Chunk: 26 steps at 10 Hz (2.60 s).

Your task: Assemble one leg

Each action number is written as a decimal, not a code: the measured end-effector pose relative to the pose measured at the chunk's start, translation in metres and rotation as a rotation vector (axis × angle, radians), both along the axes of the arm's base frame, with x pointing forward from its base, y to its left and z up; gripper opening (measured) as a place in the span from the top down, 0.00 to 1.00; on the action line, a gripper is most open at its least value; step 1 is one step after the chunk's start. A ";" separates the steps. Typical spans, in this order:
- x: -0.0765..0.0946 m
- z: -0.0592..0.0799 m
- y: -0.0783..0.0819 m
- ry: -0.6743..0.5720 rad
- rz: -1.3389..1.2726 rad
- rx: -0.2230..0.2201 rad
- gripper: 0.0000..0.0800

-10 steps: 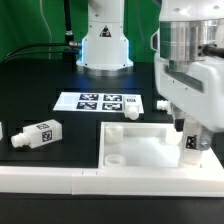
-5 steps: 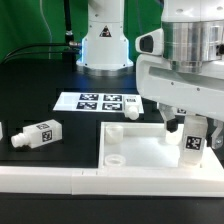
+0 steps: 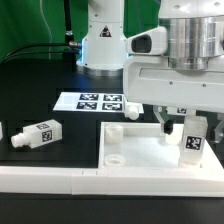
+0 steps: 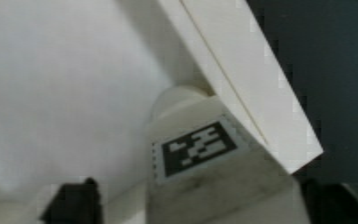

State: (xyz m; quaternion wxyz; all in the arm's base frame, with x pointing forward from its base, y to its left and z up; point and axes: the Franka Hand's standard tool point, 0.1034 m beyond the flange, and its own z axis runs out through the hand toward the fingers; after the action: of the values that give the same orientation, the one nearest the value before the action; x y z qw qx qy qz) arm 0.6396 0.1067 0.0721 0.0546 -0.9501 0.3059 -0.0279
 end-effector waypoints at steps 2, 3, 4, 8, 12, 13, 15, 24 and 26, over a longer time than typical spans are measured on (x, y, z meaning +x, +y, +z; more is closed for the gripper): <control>0.000 0.000 0.000 0.014 -0.158 0.014 0.65; 0.000 -0.001 0.000 0.021 -0.231 0.020 0.65; 0.000 -0.001 0.000 0.030 -0.339 0.027 0.65; 0.000 -0.003 -0.003 0.117 -1.097 0.118 0.65; 0.000 -0.003 -0.003 0.119 -1.100 0.125 0.64; 0.000 -0.003 -0.002 0.084 -0.843 0.087 0.64; 0.001 0.000 0.005 0.046 -0.435 0.067 0.30; 0.003 -0.002 0.005 -0.019 0.175 -0.054 0.59; 0.003 -0.002 0.004 -0.010 0.053 -0.043 0.64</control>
Offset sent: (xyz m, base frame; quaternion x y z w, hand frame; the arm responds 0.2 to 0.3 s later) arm 0.0073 -0.0067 -0.0026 -0.0266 0.0286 0.1787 0.9831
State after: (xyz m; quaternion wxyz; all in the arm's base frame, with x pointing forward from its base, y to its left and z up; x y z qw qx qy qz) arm 0.6422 0.1110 0.0698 0.0363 -0.9587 0.2795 -0.0379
